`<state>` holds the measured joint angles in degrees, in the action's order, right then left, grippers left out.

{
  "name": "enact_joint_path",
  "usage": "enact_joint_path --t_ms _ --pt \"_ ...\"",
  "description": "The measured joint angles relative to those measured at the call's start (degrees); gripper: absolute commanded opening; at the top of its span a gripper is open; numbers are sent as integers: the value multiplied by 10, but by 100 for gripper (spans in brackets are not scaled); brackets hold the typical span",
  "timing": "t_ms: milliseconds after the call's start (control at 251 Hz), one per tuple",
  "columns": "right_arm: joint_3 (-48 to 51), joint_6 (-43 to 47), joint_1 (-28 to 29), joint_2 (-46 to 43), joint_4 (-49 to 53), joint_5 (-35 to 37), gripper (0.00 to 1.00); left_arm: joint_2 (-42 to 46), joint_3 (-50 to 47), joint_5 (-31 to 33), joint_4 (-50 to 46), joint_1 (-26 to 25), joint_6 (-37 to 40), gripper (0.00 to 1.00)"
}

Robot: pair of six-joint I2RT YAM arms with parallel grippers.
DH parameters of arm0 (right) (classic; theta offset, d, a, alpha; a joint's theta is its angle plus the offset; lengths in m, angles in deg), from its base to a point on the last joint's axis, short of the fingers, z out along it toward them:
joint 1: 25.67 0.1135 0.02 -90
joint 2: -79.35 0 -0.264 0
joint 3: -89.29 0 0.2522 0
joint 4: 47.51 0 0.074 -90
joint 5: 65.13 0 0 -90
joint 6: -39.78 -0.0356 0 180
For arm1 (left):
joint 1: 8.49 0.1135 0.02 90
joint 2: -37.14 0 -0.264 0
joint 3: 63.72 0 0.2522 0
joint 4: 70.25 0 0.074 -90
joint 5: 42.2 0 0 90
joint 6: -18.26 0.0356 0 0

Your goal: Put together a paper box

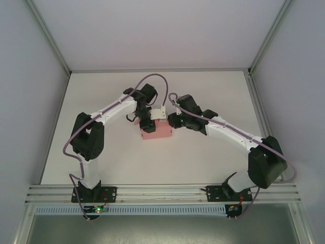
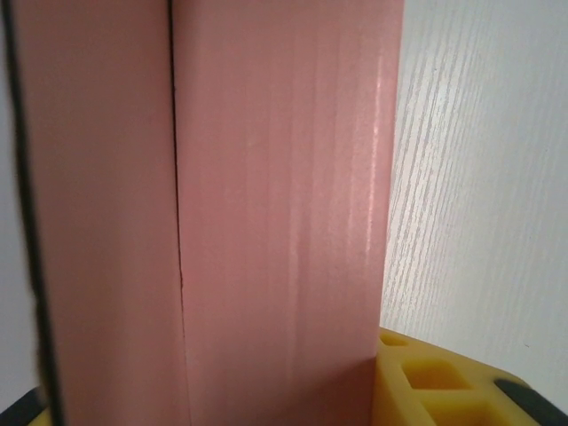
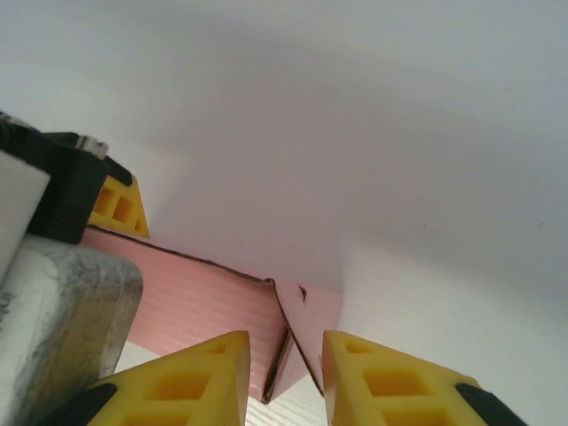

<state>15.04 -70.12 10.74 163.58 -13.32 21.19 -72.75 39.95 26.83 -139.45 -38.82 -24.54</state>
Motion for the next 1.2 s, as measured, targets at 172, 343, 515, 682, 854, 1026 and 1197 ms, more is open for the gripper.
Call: enact_joint_path --t_ms 172,343,515,682,854,1026,1197 --pt "-15 26 0 0 20 -10 12 0 0 0 0 0 3 41" --pt "-20 37 0 2 30 -17 10 0 0 0 1 -1 4 41" --pt "-28 38 3 7 34 -14 0 0 0 1 1 -2 3 41" --pt "-26 33 13 8 33 -2 0 0 0 4 1 -3 3 41" --pt "-3 36 24 6 9 26 0 -1 0 11 1 -4 3 41" --pt "10 55 24 4 -11 40 0 -1 0 13 1 -4 0 41" --pt "23 91 25 -2 -30 43 0 -1 0 15 2 -4 -3 41"
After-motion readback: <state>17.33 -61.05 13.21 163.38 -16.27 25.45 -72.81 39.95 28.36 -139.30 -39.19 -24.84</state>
